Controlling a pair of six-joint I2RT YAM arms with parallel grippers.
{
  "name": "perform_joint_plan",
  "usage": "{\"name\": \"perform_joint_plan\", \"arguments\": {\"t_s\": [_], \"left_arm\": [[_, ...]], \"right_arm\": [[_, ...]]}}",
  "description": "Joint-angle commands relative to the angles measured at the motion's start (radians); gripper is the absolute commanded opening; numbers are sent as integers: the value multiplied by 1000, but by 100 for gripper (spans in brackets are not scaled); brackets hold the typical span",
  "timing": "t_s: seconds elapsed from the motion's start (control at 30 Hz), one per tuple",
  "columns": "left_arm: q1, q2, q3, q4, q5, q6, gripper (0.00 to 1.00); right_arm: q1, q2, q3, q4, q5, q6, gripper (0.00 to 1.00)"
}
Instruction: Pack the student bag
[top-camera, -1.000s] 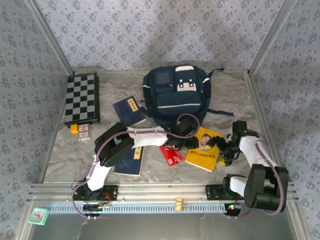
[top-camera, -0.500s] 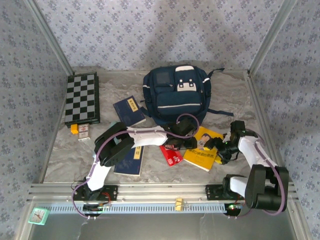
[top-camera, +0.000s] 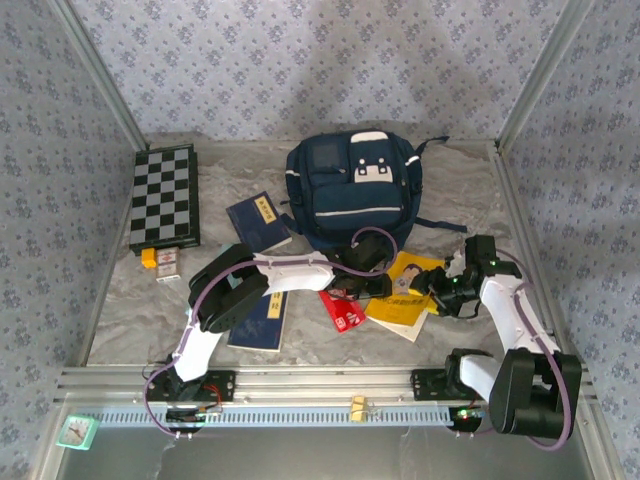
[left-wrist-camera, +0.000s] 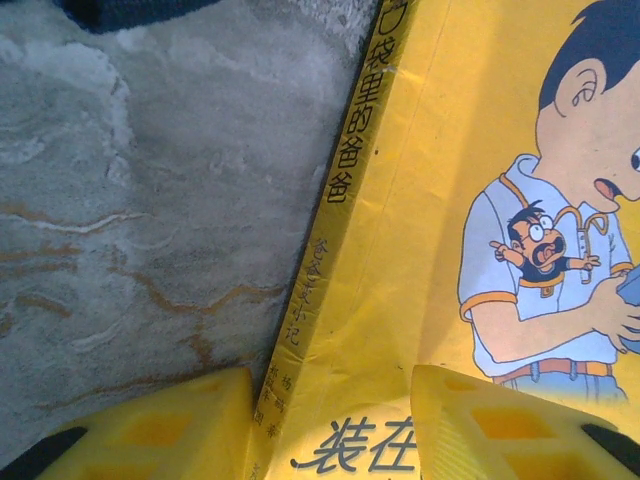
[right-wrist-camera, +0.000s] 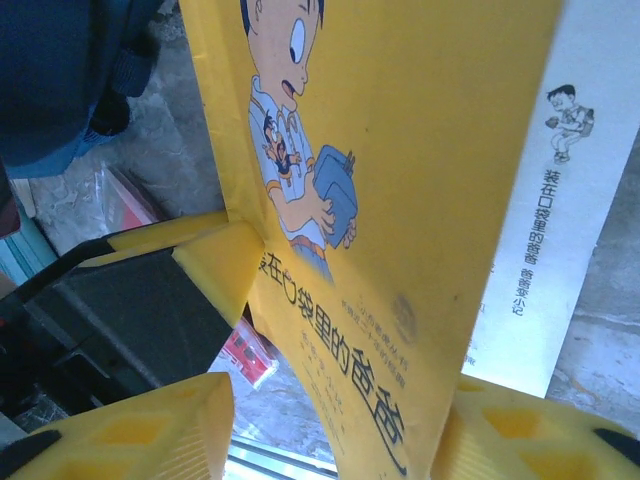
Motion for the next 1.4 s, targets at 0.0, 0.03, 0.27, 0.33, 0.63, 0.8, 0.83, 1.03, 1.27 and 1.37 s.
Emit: {"name": "perform_joint_plan", "arguments": {"t_s": [0.0,0.03,0.27,0.33,0.63,0.8,0.83,1.03,1.27,1.37], "left_arm": [[2,-10,-7,-23,5,13,45],[2,-10,-6,-22,4,13,45],[3,-13,-2,-21,4,18,45],[3,-16,3,-26,4,22,45],[43,-94,-6,-12,26,42,52],[90,-226,-114,56,77,51,62],[101,-254,-140,68,96,53,63],[195,-415,-313,220,246,13,73],[298,-526,-394,341,348,-12,87],[311,-532,-390,388,380,-12,89]], "right_arm": [[7,-7,14,11,-39,-12,49],[7,-5,11,13,-41,-12,47],[-9,-8,6,10,-42,-19,24],[-14,-6,8,15,-54,-18,17],[-43,-43,59,47,-129,-7,0],[-47,-65,132,47,-191,-29,0],[-47,-71,150,51,-211,-29,0],[-42,-106,248,110,-298,5,0],[16,-77,325,250,-380,19,0],[51,-55,344,339,-408,36,0]]}}
